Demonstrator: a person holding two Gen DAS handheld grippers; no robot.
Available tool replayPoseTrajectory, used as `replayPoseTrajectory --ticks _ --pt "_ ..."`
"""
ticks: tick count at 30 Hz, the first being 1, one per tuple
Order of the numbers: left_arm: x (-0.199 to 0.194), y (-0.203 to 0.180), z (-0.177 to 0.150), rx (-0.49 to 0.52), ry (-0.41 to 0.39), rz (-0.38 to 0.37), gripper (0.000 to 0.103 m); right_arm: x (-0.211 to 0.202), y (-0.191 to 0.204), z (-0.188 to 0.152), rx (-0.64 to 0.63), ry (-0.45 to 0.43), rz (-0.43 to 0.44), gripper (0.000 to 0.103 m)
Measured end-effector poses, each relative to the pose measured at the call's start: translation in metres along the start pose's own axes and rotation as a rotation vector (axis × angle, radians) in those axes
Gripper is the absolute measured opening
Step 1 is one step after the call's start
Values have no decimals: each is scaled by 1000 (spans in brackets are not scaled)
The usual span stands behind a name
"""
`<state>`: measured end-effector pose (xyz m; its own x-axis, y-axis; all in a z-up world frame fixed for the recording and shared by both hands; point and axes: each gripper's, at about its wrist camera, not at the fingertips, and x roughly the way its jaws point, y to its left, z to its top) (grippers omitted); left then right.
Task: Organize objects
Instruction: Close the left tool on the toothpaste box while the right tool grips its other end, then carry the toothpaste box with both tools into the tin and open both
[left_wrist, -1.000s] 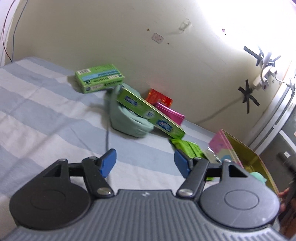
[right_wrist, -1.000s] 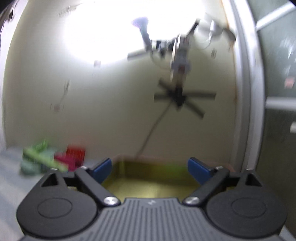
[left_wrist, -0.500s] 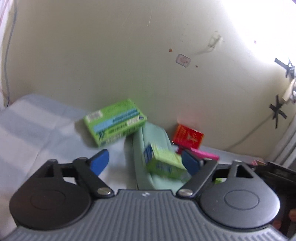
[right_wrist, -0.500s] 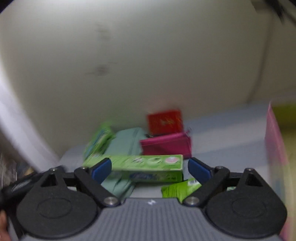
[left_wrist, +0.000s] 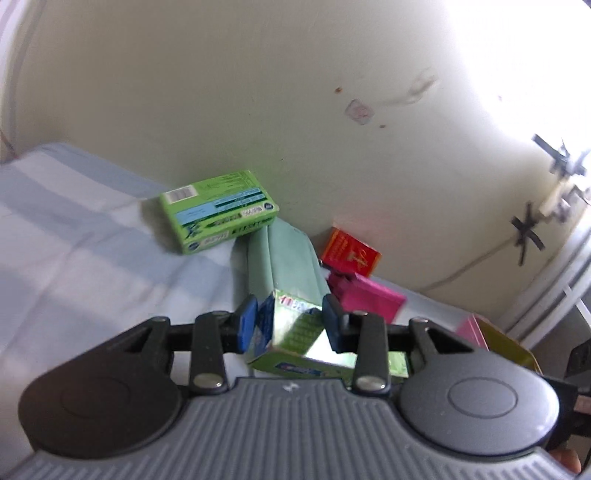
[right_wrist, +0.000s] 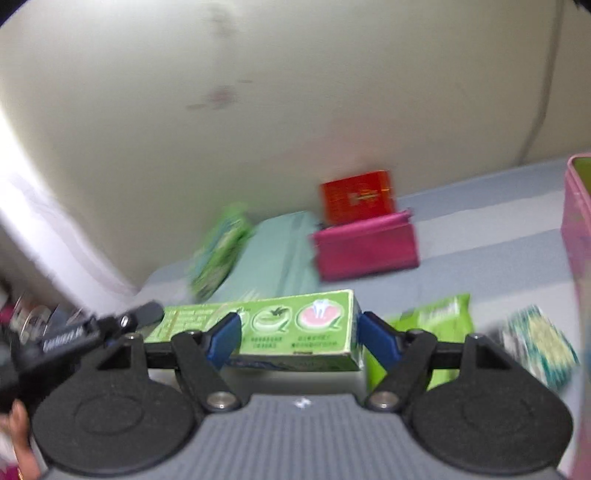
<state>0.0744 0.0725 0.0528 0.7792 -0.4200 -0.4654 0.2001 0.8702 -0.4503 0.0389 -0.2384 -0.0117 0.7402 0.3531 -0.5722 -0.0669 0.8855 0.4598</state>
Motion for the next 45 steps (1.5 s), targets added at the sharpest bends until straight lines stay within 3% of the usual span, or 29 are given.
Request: replayPoseTrajectory --ticks 4,10,13,16,21,25,27,29,34,38,45 --pt "-50 -6 -53 31 26 14 43 -57 1 -66 -45 5 33 73" --pt "-60 -23 -108 66 103 12 45 -109 -22 -135 -38 58 -7 77" --pt "-55 -25 -116 69 150 -8 50 -119 -16 -151 -89 38 10 93" --pt "-56 -20 -117 51 132 16 66 -124 -7 -155 -205 -10 -15 94" --pt "-58 -18 -118 15 122 10 66 -108 16 -165 -434 -15 -132 94" --pt "-51 -25 -134 48 162 -36 60 -94 12 -165 -498 11 -130 92" --pt "-51 -36 -140 66 150 -30 61 -91 8 -163 -505 4 -125 86" --pt "-53 -48 -138 95 138 -13 61 -97 -7 -157 -475 -14 -112 71" --pt "-57 -103 -115 168 75 -120 61 -143 -33 -127 -381 -131 -91 71" --pt "-36 -170 -107 242 83 -226 61 -196 -55 -100 -391 -238 -186 71" --pt "37 -275 -138 386 195 -301 64 -243 -144 -57 -289 -157 -329 72"
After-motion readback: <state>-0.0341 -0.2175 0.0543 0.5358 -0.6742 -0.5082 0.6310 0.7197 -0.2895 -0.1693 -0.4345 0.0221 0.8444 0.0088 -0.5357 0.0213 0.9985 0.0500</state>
